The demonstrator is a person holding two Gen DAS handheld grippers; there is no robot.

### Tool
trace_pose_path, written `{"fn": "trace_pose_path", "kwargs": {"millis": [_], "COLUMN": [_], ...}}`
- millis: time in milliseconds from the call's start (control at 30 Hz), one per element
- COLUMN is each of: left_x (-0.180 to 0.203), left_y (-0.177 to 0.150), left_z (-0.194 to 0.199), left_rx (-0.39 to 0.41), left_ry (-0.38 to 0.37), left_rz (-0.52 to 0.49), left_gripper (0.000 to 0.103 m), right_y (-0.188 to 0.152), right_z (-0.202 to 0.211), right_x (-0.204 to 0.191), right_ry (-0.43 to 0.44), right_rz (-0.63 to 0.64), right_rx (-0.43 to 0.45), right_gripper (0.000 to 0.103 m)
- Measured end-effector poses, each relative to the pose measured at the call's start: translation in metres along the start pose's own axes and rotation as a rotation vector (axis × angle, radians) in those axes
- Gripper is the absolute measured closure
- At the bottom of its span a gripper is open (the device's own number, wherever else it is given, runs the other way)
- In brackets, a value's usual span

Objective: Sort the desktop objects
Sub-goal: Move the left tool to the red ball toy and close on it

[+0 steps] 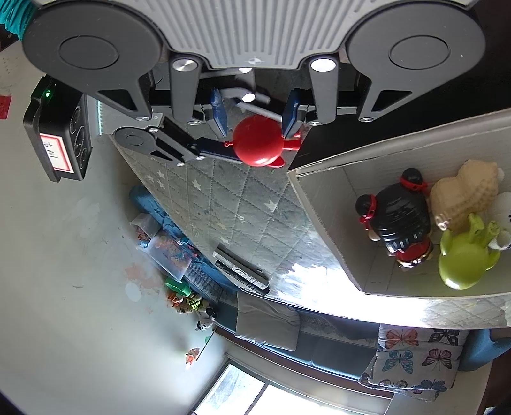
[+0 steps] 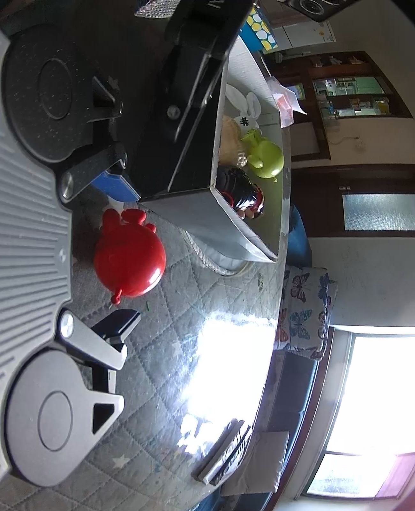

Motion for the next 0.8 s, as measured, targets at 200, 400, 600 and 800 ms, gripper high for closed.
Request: {"fn": "trace_pose_path", "kwargs": {"millis": [200,400,600,800], "left_x": [0.003,0.002,0.004,0.005], "left_y": [0.004,0.004,-0.001,-0.002], "left_z": [-0.011,-0.025,-0.030,-0.031], "left_rx": [-0.007,-0.034,-0.058,-0.059], "left_ry": [0.027,0.045,0.028,0.023], "left_rz": [-0.032,-0.045,-0.058,-0.059], "left_gripper": [0.063,0.063,0.063,0.063], "right_y": [-0.004,-0.009,-0.015,-0.017], "right_z": [-0.001,0.005,0.010,0.014], "right_x": [-0.005,-0.008,-0.009,-0.006], "right_ry": [0.031,0.051,0.057,0.050], "right_rz": [-0.010,-0.021,-0.035,-0.053], "right_rx": [-0.006,-0.003,-0.007,-0.002], "right_gripper": [0.029,0.035,0.037,0.043]}}
Point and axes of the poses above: each gripper's, at about its wrist camera, not at the fingertips, and z roughly against the way its jaws point, x to its right, y to its top, the point moved 6 cm from there along -z, roughly the way its jaws point, and after that the axes turned 9 degrees about -z, right-handed, at the moved point
